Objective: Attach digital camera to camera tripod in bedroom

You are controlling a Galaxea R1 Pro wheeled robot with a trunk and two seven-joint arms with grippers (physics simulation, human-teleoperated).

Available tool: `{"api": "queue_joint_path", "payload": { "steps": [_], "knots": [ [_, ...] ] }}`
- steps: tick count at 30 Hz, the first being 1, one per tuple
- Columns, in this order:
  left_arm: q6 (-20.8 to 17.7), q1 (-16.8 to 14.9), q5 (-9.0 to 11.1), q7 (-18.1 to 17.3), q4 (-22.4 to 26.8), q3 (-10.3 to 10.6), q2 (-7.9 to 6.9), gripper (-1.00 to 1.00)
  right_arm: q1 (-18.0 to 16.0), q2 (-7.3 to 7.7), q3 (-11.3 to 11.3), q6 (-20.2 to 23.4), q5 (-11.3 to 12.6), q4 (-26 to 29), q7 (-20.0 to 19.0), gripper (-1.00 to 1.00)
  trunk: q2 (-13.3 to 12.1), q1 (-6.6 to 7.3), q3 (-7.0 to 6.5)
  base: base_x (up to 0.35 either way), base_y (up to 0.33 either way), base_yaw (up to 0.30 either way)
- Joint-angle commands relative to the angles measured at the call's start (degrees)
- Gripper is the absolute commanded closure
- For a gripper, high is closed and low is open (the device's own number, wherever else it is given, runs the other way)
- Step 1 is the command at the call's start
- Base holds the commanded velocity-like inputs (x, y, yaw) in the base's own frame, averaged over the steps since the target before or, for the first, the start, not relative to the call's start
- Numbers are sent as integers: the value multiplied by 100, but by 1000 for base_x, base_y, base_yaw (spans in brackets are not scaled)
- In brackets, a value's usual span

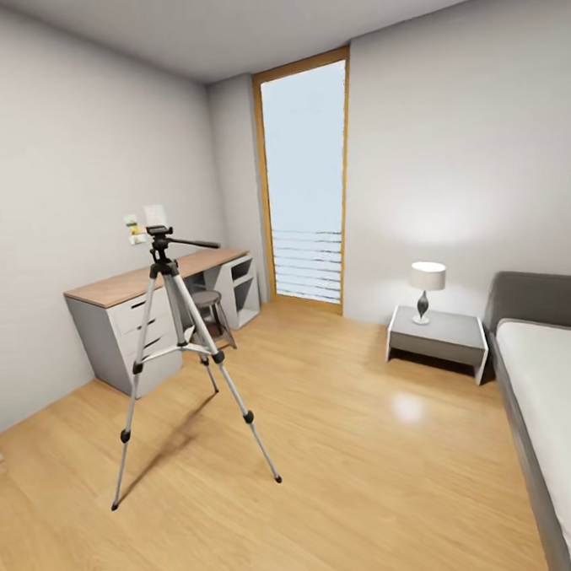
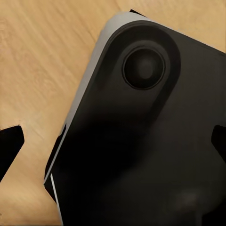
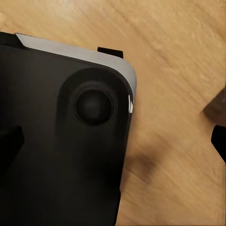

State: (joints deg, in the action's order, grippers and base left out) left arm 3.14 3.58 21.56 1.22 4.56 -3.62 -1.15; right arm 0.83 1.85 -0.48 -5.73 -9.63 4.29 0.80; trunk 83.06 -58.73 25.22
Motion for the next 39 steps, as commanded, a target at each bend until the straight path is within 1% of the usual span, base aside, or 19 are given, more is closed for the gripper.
{"api": "queue_joint_path", "payload": {
  "steps": [1,10,25,35,39],
  "knots": [
    [2,2,-15,10,10,-34,2,-100,5,0,-6,-6,-46,11,8,-100,2,0,3,0,0,300],
    [2,2,-17,10,13,-33,2,-100,5,0,-5,-7,-47,12,8,-100,2,0,3,0,0,300],
    [-2,2,16,-24,-16,-73,66,-100,5,-19,6,-3,-56,11,8,-100,2,0,3,0,0,295],
    [-16,2,24,-41,-71,-80,140,-100,5,-9,-13,36,-40,11,8,-100,2,0,3,7,0,76],
    [-41,2,5,-42,-82,-59,173,-100,5,2,-19,16,-40,13,8,-100,2,0,3,227,-5,5]
  ]
}}
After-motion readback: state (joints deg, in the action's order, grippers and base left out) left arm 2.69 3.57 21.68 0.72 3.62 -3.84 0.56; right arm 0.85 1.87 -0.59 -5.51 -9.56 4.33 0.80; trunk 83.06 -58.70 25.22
